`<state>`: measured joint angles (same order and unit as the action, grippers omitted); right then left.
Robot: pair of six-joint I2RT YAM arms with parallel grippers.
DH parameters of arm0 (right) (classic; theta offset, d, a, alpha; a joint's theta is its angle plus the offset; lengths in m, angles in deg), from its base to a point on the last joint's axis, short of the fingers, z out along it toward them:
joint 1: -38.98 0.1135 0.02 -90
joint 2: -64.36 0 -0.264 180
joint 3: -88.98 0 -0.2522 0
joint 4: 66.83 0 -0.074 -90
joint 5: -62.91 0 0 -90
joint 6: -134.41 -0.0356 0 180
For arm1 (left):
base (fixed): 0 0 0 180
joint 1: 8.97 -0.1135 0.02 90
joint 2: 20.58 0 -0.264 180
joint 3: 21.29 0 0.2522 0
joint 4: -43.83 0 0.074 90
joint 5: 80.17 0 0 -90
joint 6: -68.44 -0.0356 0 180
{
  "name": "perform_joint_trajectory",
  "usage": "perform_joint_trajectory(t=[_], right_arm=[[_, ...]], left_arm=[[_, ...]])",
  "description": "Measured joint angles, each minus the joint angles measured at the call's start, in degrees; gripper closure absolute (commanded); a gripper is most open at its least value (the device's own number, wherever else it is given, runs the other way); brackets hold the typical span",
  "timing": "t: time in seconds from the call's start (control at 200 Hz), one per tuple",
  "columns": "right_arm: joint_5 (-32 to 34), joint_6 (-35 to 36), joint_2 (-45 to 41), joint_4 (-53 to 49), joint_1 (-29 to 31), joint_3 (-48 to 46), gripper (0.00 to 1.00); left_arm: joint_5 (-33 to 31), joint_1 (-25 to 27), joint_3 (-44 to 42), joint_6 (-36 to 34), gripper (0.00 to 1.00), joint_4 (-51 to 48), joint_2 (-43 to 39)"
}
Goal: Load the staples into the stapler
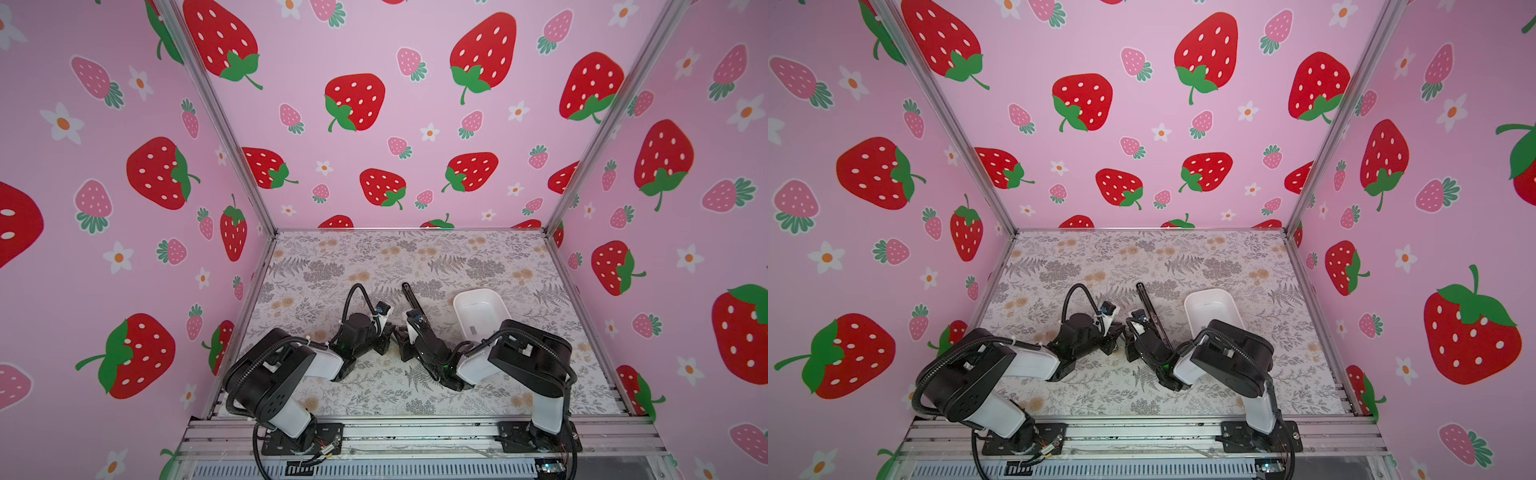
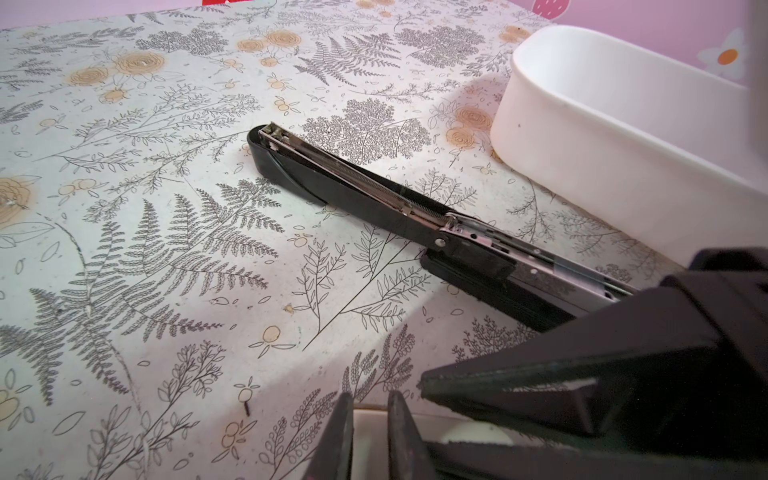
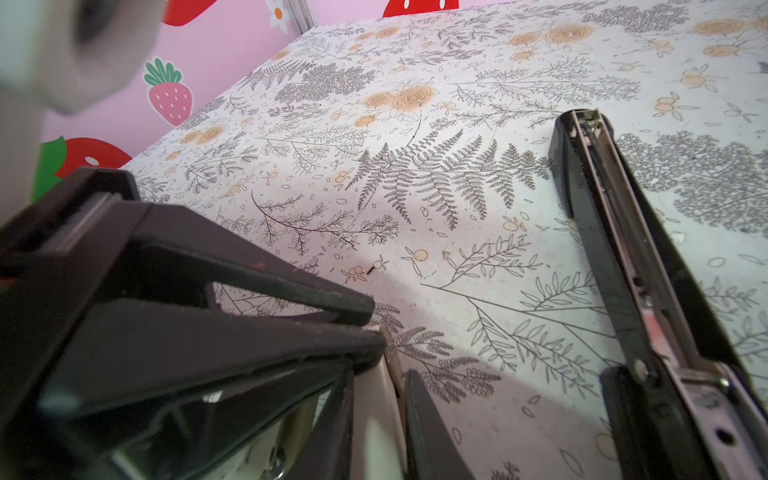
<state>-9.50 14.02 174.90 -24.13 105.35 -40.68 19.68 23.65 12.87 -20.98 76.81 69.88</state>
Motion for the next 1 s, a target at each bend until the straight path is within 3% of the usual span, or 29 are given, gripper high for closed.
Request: perform_joint_trajectory(t=[0.14,0.275,0.545,0.72,0.855,1.0], right_arm=[[0.0,0.0,-1.2,-2.2,0.0,0.2,0.74],[0.0,0.7,-4.8,-10.8,0.0,2.1,0.69],[2.6,1.8,-18.5,-23.5,0.3,2.1,0.53],[6.3,0.3,-31.1,-27.1,0.3,-4.5,0.49],[9.0,-1.9,-37.9,-32.6,0.3,-9.3,0.49],[10.2,-4.5,-40.9,-36.9,0.3,-13.0,0.34]], left_arm=[[0.1,0.0,0.0,0.2,0.80,0.0,0.0],[-0.7,0.2,0.1,1.4,0.77,-2.0,-1.7],[-6.4,0.3,4.1,7.2,0.66,-12.7,-14.2],[-11.1,0.3,9.0,13.0,0.59,-20.4,-22.8],[-12.9,0.3,13.8,17.1,0.55,-25.7,-24.0],[-12.3,0.3,18.6,19.4,0.54,-29.2,-20.7]])
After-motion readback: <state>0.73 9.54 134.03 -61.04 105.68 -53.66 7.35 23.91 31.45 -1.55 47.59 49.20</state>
